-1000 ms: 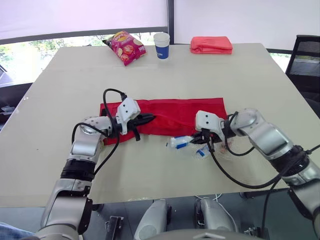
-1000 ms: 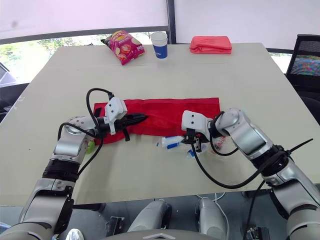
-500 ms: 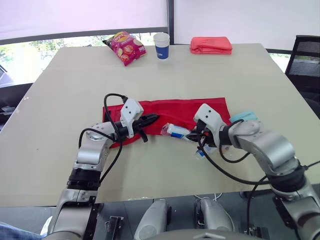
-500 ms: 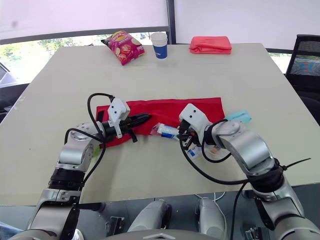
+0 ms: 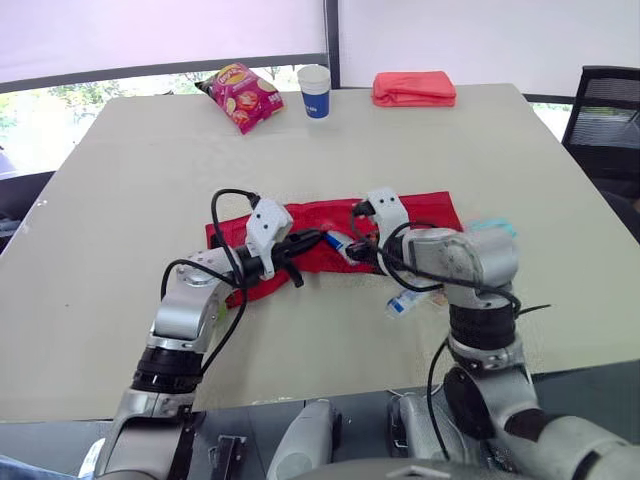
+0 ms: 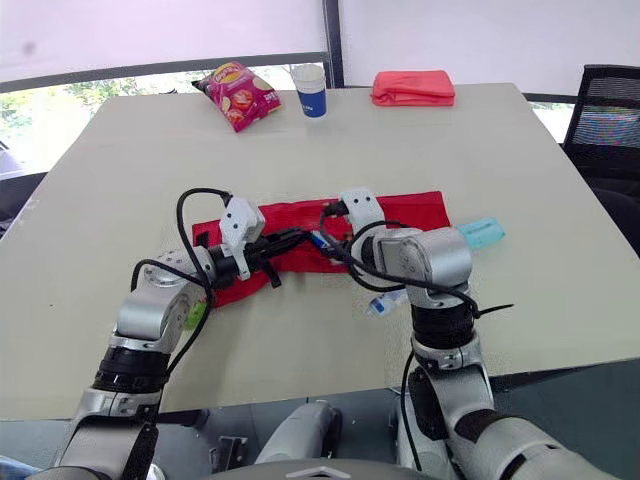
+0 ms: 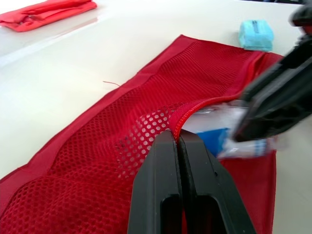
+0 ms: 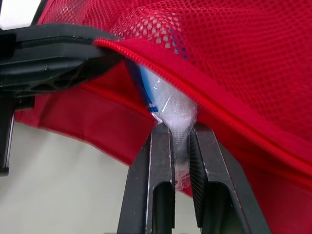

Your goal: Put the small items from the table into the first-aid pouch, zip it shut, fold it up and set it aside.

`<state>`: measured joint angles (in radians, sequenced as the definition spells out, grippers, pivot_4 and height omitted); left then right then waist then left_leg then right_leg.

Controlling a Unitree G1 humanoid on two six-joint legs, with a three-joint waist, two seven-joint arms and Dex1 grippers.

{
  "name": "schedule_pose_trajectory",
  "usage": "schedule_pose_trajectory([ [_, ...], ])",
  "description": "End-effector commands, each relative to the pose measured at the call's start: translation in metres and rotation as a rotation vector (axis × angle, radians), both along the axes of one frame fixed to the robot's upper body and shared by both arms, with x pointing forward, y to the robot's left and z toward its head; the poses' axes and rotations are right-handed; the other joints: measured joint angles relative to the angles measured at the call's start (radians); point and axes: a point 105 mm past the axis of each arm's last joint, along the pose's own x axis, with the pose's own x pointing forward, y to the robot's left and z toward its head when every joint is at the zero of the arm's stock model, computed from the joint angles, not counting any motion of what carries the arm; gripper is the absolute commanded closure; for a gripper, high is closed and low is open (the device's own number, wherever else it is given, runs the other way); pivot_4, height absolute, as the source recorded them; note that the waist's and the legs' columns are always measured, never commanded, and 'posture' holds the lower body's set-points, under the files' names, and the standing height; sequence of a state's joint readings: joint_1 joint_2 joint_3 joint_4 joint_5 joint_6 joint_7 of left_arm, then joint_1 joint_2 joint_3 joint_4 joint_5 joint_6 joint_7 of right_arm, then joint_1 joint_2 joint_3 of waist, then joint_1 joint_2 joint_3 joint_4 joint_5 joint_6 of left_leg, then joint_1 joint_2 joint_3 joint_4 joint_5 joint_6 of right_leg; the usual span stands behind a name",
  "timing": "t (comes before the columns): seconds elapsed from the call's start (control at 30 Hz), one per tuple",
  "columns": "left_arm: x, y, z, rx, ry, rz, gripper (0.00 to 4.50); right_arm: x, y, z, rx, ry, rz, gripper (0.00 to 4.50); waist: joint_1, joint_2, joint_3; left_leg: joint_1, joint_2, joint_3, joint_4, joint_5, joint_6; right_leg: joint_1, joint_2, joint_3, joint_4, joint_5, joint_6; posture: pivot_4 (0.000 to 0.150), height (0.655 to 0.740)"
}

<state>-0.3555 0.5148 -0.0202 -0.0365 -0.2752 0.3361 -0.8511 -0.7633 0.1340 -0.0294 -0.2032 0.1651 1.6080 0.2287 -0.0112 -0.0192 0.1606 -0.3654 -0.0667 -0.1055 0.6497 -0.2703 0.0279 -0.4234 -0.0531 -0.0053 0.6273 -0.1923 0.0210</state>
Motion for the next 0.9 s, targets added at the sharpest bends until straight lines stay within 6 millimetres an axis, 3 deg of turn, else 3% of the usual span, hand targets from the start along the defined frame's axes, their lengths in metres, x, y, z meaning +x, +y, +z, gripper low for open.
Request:
schedule_pose_trajectory([
  [0.03,-0.005,-0.01,0.008,0.017,-0.053,-0.047,4.5,-0.003,0.026,0.018,0.151,0.032,0.005,4.42,-0.001,0.0,0.0,0.0,0.0,0.0,0.0,0.0,0.0,0.0,0.0,0.0,0.0,0.0,0.0,0.15,0.7395],
  [0.37,-0.004,-0.016,-0.001,0.037,-0.046,-0.059,4.5,-0.001,0.052,0.015,0.25,0.096,0.005,4.42,-0.007,0.001,0.0,0.001,0.001,0.002,-0.001,0.0,0.0,0.0,0.0,0.001,0.0,0.0,0.0,0.15,0.7395],
  [0.53,-0.004,-0.015,-0.004,0.057,-0.048,-0.057,4.5,-0.005,0.066,0.026,0.243,-0.034,0.12,4.42,-0.017,0.002,0.0,0.001,0.001,0.002,-0.001,0.0,0.0,0.0,0.001,0.002,0.0,0.0,0.0,0.15,0.7395],
  [0.67,-0.004,-0.015,-0.006,0.065,-0.05,-0.059,4.5,-0.001,0.061,0.013,0.098,-0.189,0.199,4.42,-0.028,0.002,0.0,0.001,0.002,0.002,-0.002,0.0,0.0,0.0,0.001,0.002,0.0,0.0,0.0,0.15,0.7395],
  [0.9,-0.003,-0.013,-0.007,0.075,-0.051,-0.064,4.5,-0.001,0.05,-0.008,0.001,-0.249,0.282,4.42,-0.027,0.002,0.0,0.0,0.001,0.002,-0.002,0.0,0.0,0.0,0.002,0.001,-0.001,0.0,0.0,0.15,0.7395],
])
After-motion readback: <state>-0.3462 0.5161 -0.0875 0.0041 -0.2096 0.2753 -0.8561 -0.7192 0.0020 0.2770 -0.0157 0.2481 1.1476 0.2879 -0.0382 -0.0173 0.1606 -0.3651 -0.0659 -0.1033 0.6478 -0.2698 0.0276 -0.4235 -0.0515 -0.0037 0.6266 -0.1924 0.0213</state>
